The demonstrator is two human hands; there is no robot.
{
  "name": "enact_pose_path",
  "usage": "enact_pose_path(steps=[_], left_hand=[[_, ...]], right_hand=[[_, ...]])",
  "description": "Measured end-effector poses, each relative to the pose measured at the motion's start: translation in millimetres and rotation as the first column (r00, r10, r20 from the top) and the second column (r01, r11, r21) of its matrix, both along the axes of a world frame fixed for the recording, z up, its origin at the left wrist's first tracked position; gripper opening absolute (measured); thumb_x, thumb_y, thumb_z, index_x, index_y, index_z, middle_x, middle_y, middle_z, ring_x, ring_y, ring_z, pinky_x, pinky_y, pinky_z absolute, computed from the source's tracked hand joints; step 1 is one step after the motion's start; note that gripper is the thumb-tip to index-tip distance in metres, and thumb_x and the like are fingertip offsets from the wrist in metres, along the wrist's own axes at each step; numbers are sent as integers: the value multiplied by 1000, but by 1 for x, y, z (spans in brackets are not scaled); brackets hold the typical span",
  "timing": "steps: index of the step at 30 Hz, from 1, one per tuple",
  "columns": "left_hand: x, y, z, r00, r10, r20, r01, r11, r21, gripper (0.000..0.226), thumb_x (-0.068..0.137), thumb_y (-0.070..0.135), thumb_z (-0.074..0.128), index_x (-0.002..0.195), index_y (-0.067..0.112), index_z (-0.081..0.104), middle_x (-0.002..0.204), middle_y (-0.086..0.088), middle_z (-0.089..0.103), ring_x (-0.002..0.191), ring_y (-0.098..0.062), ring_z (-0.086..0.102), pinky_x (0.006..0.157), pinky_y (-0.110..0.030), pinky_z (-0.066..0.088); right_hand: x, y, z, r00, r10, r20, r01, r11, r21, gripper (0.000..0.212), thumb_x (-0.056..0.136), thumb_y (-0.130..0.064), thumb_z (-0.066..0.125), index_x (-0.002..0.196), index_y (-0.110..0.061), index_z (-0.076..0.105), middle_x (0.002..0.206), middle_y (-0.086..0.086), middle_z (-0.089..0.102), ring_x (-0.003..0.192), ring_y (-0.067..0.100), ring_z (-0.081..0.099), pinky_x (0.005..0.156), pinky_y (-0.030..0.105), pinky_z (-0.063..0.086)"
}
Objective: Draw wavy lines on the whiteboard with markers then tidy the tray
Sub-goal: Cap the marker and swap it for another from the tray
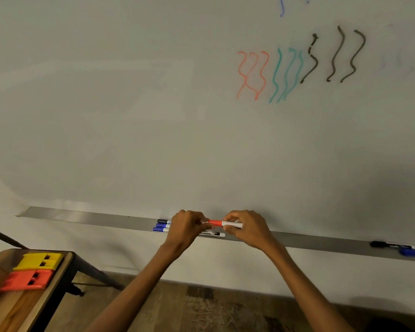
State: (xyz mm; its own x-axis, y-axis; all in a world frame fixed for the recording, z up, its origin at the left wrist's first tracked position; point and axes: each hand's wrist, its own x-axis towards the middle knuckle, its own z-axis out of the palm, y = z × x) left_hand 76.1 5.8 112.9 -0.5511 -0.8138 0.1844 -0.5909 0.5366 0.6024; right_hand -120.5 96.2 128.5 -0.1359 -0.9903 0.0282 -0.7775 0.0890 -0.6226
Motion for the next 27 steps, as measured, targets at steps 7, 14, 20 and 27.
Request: enact_pose_path(steps=[7, 14, 20, 27], left_hand=[[31, -24, -57, 959, 274, 78, -263, 956, -128, 30, 81, 49, 73, 85, 20, 66, 83, 8, 69, 76, -12, 64, 68, -24, 46], [39, -43, -147, 921, 136, 366, -132, 991, -34, 84, 90, 69, 41, 153, 18, 20, 161, -4, 20, 149, -22, 14, 121, -41, 10], [36, -50, -177, 878, 83, 471, -81, 996, -26, 100, 80, 86, 8, 152, 19, -8, 161, -3, -8, 148, -19, -14, 120, -47, -12], [26, -55, -198, 869, 89, 486, -91, 996, -19, 101, 79, 85, -2, 153, 18, -8, 161, -2, -16, 147, -18, -19, 116, -52, -17]], right_hand=[[26, -46, -84, 994, -74, -80, 67, 994, -80, 31, 90, -10, 62, 121, -16, 65, 116, 1, 63, 101, 20, 62, 85, 23, 51], [58, -70, -153, 986, -142, -92, 134, 987, -92, 62, 64, -2, 86, 121, -10, 62, 113, 13, 66, 102, 29, 65, 84, 39, 57], [65, -91, -179, 974, -207, -88, 203, 978, -53, 51, 68, -1, 83, 115, -8, 65, 114, 14, 66, 108, 30, 63, 90, 41, 56], [73, -102, -201, 966, -227, -125, 222, 974, -52, 50, 70, -4, 82, 117, -9, 64, 118, 13, 63, 111, 30, 62, 91, 42, 56]])
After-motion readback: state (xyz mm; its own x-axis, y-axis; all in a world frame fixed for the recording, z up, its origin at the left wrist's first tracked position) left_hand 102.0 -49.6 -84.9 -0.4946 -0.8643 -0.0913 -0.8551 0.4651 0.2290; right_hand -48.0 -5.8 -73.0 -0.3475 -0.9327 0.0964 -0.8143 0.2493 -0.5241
